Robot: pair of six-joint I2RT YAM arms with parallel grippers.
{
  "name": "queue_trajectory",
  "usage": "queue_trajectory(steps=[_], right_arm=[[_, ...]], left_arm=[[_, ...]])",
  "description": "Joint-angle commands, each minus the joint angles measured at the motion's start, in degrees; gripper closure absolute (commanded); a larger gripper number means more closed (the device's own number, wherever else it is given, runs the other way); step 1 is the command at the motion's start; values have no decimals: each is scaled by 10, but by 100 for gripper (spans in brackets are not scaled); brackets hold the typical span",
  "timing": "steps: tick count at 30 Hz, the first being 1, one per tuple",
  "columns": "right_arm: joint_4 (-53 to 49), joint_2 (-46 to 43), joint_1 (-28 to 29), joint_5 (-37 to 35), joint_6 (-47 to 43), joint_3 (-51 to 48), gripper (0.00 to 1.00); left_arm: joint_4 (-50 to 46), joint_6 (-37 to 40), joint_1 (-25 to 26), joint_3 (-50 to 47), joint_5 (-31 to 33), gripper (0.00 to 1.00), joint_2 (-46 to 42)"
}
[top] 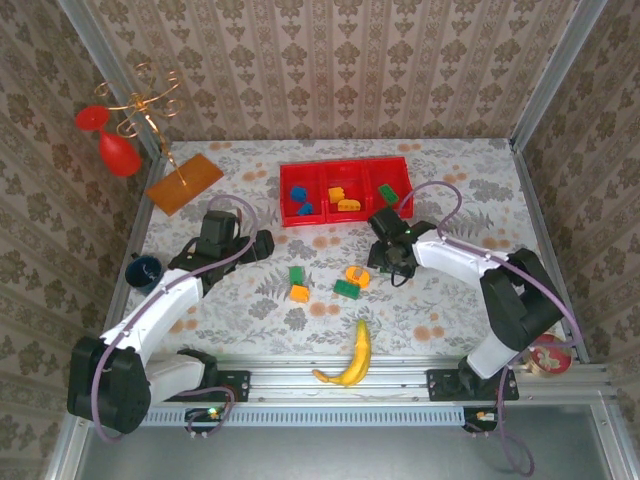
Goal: Sort the legos into containers by color
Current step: Pick up the lego from the center of the table.
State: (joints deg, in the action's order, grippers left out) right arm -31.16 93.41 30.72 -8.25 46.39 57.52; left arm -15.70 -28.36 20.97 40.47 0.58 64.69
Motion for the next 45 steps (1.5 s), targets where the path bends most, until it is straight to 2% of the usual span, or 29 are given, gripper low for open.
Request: queue_trajectory(steps=[1,12,31,45], right_arm=[[1,25,3,-16,-9,18,35],[1,78,3,-17,-16,34,38],[-7,101,3,-20,-41,38,47],[-9,82,4,-17,-39,26,72]], left_arm=[[9,-9,3,-7,-4,0,1],[9,-12,3,-10,2,0,2],[7,-18,3,-16,10,0,-11],[5,-21,3,-20,9,0,-14]])
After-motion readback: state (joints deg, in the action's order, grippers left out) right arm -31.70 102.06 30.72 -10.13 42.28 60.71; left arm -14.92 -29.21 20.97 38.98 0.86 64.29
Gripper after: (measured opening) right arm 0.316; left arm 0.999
